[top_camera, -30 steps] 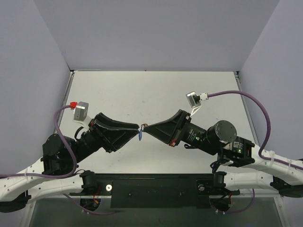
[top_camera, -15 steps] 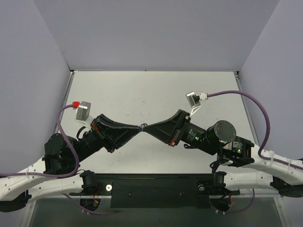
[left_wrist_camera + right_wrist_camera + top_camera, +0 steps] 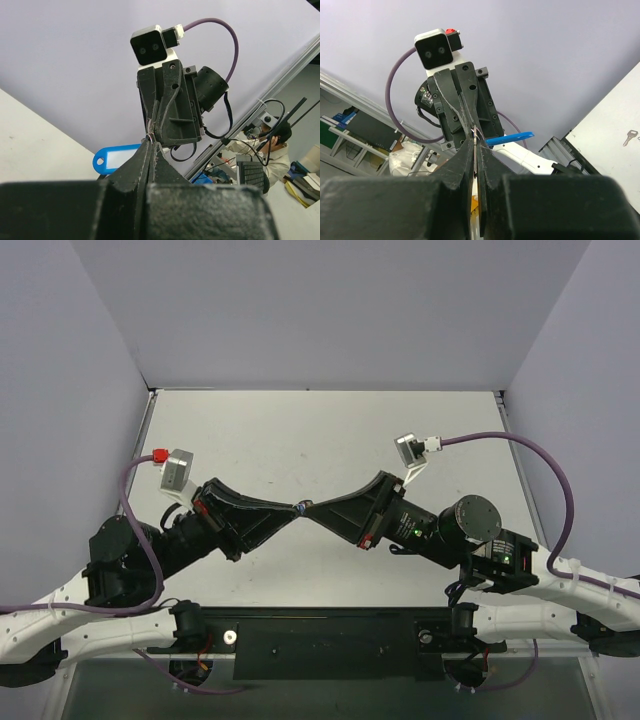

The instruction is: Remove the keys from the keyring

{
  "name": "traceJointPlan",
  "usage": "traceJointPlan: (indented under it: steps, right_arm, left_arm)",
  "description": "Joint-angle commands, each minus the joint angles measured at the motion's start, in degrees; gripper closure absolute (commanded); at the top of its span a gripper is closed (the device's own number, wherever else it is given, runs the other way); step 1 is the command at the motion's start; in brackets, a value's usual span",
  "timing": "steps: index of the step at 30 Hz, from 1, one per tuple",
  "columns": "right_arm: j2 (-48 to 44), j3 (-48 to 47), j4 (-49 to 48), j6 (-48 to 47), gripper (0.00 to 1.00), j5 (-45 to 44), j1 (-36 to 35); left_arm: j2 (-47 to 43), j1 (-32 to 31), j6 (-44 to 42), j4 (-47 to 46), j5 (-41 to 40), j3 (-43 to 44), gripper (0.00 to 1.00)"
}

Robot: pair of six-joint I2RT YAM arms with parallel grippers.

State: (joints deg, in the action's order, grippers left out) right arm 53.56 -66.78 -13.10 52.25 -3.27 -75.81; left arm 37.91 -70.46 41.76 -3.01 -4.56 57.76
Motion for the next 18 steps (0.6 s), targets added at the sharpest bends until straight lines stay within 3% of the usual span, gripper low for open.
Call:
traceJointPlan:
  steps: [1, 5, 18]
  right_arm:
    - [-0.3, -0.7, -2.1, -0.7, 1.0, -0.1, -0.7]
    - [-0.4, -0.5, -1.5, -0.7, 1.0, -0.2, -0.8]
    - [-0.7, -2.2, 5.0, -1.1, 1.0, 0.2, -1.2]
  left_arm:
    - [0.9, -0.2, -1.7, 2.2, 1.4, 3.7, 1.0]
    - [1.5, -0.2, -1.6, 2.9, 2.1, 4.4, 1.0]
    - [5.7, -0.1, -4.3, 18.3, 8.4, 13.8, 1.0]
